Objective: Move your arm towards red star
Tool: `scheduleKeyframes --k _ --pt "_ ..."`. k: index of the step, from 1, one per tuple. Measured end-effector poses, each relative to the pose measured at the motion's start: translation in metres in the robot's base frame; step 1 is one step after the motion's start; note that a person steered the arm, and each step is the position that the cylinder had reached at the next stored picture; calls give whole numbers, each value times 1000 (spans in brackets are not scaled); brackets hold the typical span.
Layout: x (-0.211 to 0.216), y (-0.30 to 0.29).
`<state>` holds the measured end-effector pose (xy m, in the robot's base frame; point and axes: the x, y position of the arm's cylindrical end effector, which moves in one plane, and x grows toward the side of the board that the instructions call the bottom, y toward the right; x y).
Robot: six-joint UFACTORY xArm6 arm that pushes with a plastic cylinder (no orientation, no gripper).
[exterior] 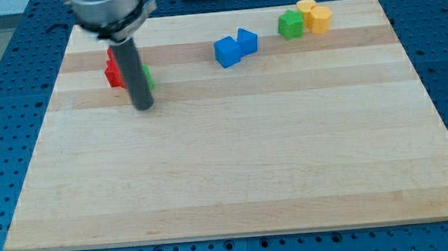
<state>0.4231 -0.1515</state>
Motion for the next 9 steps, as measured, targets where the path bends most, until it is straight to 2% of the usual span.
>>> scheduleKeyframes --k 1,2,3,8,9 --pt "16 -13" --pt "-2 -61" --pt "-31 -66" --pt "-45 -66" --pt "-44 -29"
